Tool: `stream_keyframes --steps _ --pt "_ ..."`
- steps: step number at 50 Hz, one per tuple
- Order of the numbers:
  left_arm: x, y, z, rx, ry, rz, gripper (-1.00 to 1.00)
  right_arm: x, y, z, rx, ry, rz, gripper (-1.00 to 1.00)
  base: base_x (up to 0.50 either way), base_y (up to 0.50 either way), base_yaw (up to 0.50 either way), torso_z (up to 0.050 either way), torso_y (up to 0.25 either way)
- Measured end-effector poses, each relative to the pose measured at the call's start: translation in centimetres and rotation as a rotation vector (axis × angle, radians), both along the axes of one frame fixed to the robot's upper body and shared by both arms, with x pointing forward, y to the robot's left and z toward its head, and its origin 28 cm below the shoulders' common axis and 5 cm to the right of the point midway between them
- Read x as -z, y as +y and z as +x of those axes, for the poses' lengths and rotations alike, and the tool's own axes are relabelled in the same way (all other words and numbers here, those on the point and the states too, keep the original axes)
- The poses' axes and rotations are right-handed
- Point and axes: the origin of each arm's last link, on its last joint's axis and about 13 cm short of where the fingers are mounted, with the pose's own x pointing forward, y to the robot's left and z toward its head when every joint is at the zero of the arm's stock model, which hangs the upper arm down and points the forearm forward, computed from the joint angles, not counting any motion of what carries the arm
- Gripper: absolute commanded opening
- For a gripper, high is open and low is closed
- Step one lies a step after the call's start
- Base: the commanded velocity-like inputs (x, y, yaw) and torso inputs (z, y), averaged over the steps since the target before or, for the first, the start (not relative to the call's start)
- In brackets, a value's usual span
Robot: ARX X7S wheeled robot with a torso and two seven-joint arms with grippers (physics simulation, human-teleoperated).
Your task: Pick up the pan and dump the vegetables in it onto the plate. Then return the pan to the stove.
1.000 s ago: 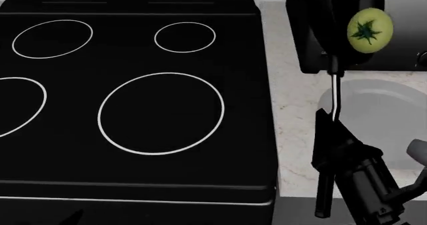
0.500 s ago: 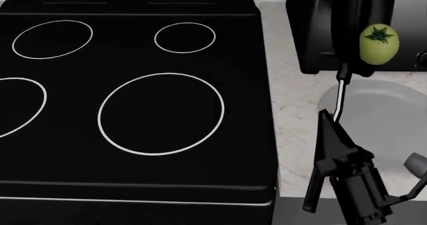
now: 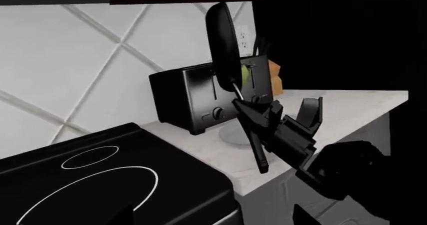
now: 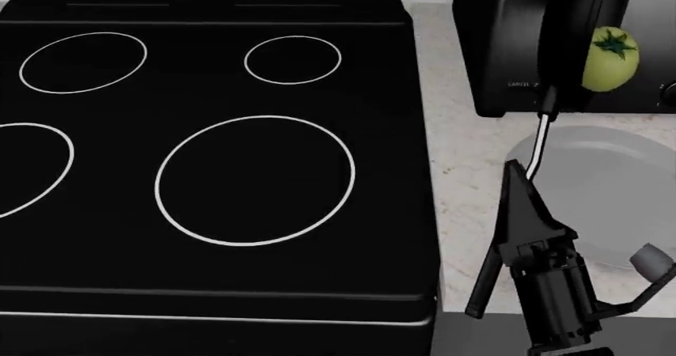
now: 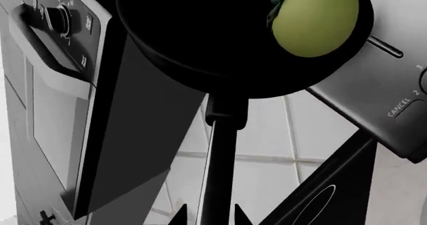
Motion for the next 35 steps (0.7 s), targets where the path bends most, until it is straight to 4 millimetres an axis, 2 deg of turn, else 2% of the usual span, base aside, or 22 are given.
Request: stream_keyframes --steps 17,29,35 --pt "0.0 -0.3 -0.2 0.047 0.013 -0.023 1.00 0.3 2.9 0.7 -0.095 -0.025 0.045 -1.00 0.00 0.00 0.00 0.000 0.000" --pt "0.3 -0.3 -0.2 0.064 0.038 -0.032 1.00 1.0 3.8 0.3 -0.134 -0.091 0.127 -1.00 0.00 0.00 0.00 0.000 0.000" --pt "0.5 -0.4 -0.3 0.080 0.056 -0.033 1.00 1.2 4.3 0.3 -0.109 -0.099 0.086 -1.00 0.00 0.00 0.00 0.000 0.000"
